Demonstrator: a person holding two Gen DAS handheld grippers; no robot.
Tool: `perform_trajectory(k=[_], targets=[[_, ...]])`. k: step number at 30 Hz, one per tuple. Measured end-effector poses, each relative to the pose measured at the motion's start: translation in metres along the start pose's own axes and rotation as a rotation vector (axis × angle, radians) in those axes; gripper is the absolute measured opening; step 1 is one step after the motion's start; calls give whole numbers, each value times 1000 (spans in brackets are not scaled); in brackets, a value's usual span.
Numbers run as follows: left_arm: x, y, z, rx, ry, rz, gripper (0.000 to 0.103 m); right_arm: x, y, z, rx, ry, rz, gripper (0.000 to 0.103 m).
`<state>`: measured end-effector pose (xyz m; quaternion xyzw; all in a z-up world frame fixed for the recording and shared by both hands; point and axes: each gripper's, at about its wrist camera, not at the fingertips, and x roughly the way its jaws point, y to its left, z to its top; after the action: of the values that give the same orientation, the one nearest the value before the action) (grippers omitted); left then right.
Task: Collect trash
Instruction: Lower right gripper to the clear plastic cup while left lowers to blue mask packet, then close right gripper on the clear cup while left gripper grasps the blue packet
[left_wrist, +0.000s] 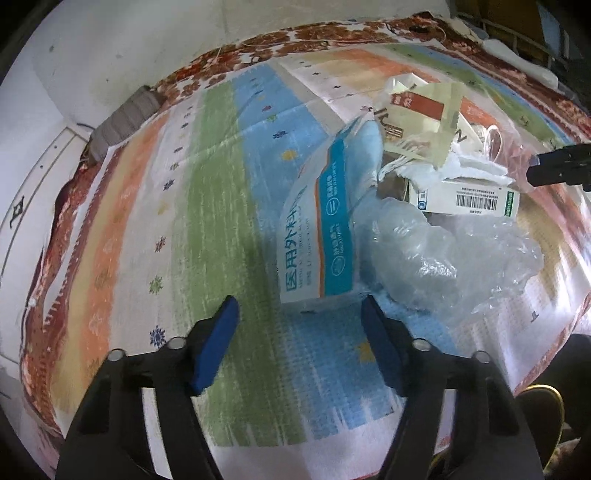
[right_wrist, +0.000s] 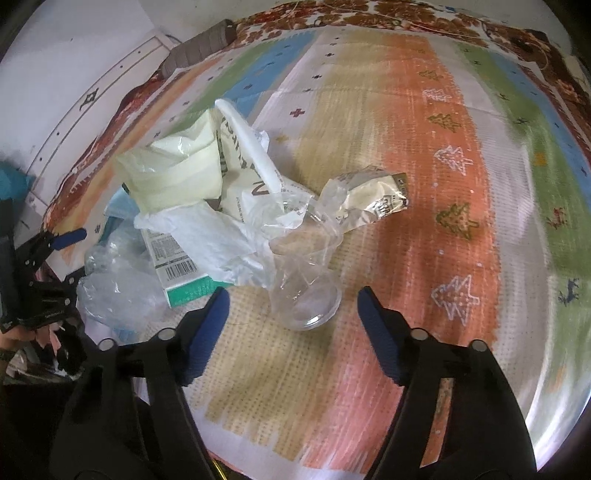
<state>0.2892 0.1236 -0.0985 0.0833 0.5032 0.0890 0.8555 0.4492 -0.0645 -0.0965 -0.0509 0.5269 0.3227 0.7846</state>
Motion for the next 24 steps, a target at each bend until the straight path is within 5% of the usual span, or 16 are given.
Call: perform_trajectory(k=[11,18,24], targets=[[2,-5,5,56,-30,34,40,6,0,-2,-29,19,-3,40],[-5,1,9,23,-52,-2,7,3,6,-5,-51,9,-30,40],[-8,5,11,-4,-60,-40,1,1,6,-7,-49,10,-41,39]])
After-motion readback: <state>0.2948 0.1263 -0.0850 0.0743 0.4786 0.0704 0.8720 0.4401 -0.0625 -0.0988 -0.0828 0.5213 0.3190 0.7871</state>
